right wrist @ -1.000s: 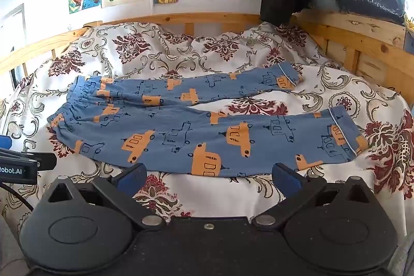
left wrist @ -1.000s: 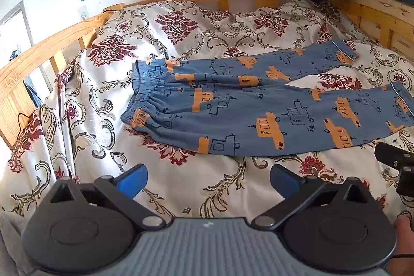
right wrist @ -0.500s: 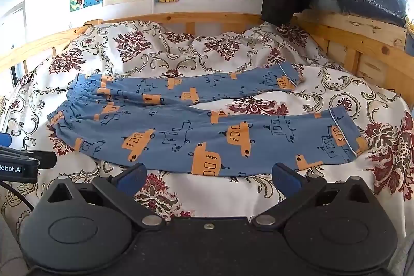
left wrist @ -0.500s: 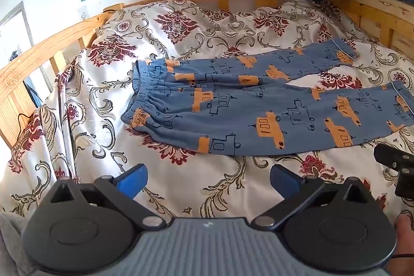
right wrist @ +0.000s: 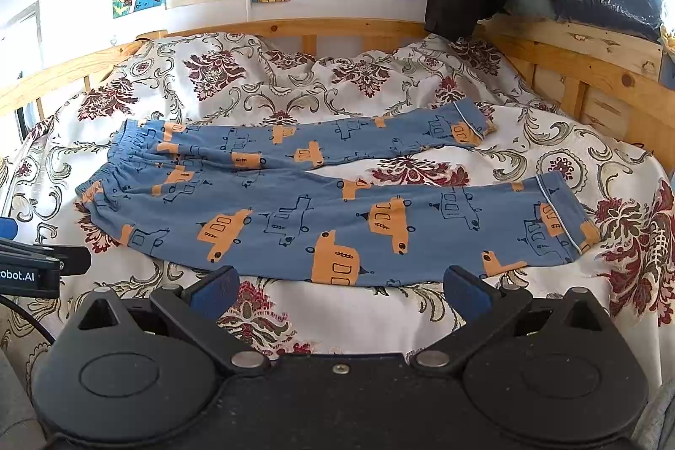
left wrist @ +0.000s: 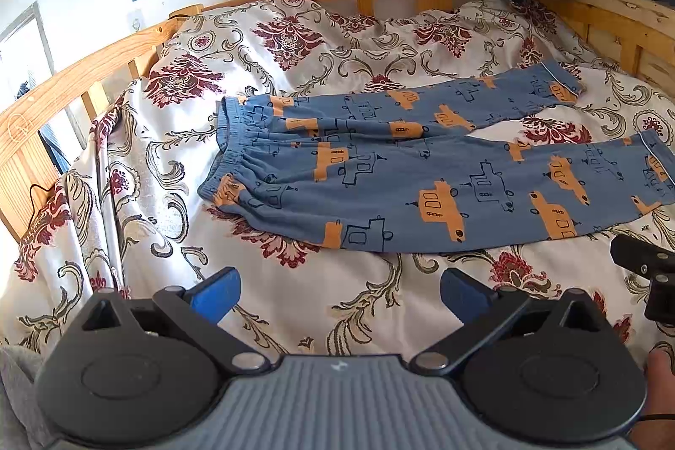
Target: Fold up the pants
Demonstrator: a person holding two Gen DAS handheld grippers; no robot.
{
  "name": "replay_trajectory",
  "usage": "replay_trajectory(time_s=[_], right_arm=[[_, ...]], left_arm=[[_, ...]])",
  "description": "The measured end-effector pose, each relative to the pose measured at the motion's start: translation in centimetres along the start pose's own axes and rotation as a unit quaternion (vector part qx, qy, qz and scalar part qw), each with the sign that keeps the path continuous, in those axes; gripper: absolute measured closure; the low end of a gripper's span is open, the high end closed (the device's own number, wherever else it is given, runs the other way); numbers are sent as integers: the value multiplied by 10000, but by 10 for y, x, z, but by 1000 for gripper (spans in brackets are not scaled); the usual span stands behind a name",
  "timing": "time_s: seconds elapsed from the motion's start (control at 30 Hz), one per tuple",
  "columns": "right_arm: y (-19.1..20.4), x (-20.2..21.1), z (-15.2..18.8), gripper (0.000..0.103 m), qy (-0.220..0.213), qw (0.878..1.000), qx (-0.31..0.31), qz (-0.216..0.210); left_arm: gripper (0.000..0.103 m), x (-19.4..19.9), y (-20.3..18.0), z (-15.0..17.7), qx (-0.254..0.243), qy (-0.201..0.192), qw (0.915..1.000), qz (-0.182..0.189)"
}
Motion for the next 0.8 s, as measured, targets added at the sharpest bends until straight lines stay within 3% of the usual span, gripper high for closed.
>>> replay_trajectory(time_s=[0.8], right_arm=[[-1, -3, 4, 1, 32, 9999, -74, 85]], left_arm=[[0, -2, 0, 2, -16, 14, 10000, -6]])
Point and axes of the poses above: each gripper's, at about its wrist camera, not at the fingertips, and x roughly against the way its jaws point, y to its left, z to its underside, the point moved 6 cm from there along -x, roughly the way its jaws point, and after that the axes turned 10 degrees about -z, right-handed, at the moved point
